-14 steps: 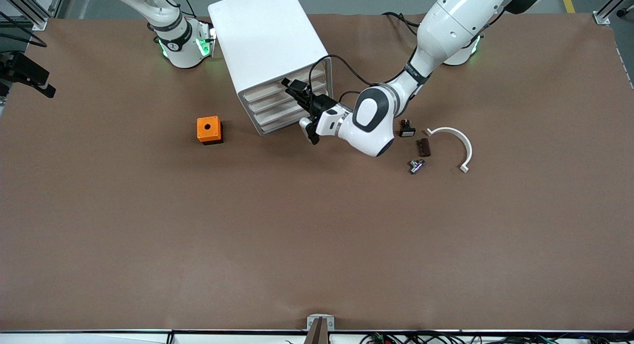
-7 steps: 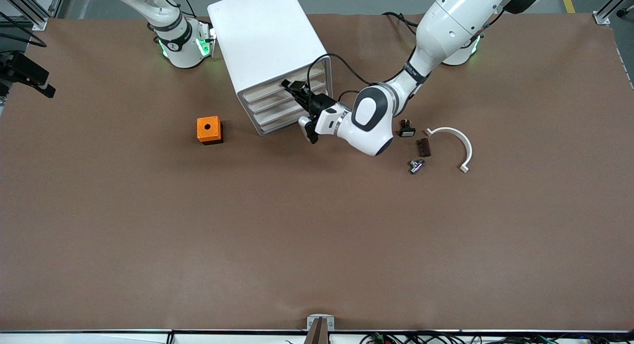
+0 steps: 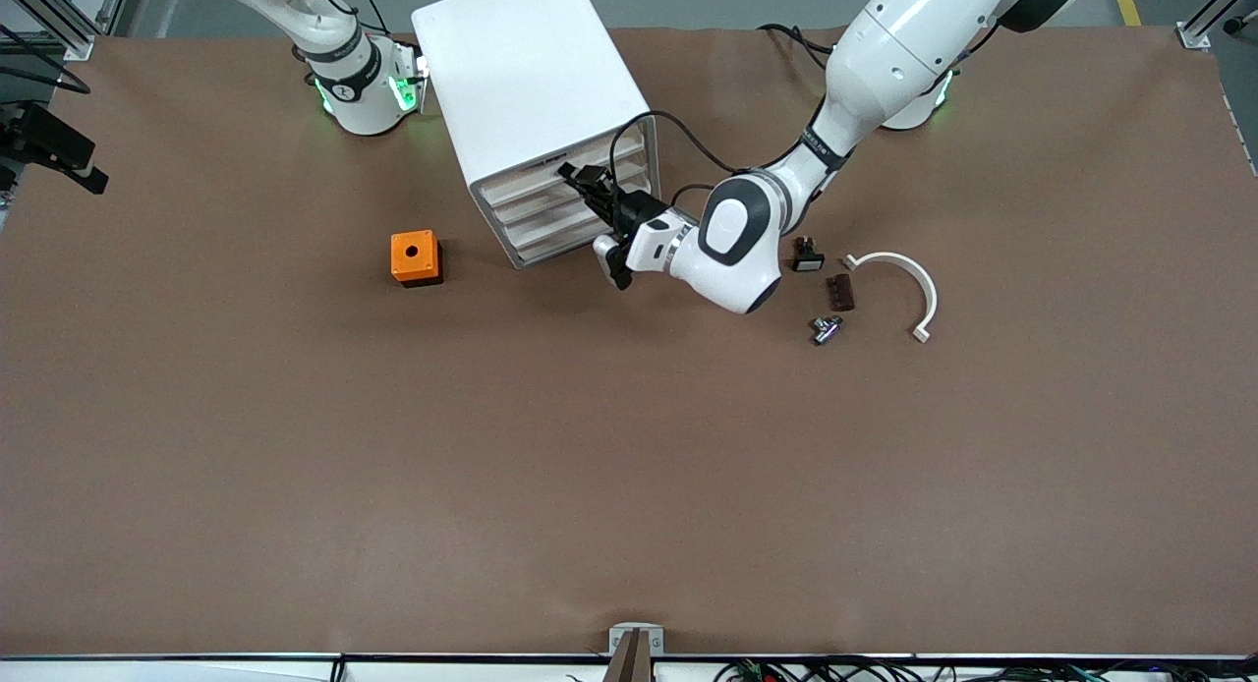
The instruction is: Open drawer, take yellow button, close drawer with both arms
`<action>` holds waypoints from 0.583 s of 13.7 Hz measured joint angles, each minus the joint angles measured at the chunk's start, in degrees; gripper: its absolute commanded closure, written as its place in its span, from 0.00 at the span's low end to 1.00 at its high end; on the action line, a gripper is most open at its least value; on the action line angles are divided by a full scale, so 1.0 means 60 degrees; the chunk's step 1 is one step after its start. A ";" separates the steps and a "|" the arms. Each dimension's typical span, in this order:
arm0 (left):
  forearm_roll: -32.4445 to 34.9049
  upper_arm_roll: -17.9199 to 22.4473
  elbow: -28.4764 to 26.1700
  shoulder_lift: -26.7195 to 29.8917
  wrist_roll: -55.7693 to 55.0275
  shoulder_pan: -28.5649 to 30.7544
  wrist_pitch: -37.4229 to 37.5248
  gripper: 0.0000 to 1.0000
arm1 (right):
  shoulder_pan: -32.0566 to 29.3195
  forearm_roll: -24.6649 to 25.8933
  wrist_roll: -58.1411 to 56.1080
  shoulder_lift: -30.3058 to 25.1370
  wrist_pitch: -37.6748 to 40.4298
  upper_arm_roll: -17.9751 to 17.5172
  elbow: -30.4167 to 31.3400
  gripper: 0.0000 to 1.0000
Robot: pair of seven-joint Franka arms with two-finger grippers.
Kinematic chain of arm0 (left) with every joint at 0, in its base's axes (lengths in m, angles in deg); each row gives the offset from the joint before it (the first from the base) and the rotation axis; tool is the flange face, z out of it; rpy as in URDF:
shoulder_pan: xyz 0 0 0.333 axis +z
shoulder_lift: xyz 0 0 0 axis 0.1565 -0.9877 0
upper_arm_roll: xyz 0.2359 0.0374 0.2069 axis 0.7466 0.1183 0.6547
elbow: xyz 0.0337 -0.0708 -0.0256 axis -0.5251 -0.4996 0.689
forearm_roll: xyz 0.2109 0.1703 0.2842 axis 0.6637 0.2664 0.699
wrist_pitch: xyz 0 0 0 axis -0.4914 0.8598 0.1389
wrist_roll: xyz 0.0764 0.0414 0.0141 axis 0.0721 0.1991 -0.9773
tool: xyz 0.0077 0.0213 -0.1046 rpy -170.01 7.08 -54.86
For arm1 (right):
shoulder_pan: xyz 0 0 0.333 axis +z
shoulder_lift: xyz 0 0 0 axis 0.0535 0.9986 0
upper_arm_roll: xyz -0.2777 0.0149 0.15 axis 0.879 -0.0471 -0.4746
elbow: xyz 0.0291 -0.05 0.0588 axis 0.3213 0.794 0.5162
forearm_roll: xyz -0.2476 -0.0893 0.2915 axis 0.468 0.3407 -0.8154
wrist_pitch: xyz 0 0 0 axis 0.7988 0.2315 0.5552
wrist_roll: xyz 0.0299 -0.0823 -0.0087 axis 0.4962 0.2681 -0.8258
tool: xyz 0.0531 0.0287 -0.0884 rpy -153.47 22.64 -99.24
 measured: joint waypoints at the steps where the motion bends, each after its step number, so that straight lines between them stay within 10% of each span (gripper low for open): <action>1: 0.0000 0.0041 0.0081 -0.0040 0.0000 0.0086 0.0015 0.96 | 0.0000 0.0000 0.0000 0.0000 0.0000 0.0003 -0.0001 0.00; 8: 0.0010 0.0318 0.0762 -0.0429 0.0000 0.0940 0.0107 0.96 | -0.0042 0.0000 0.0001 0.0113 0.0008 0.0035 0.0004 0.00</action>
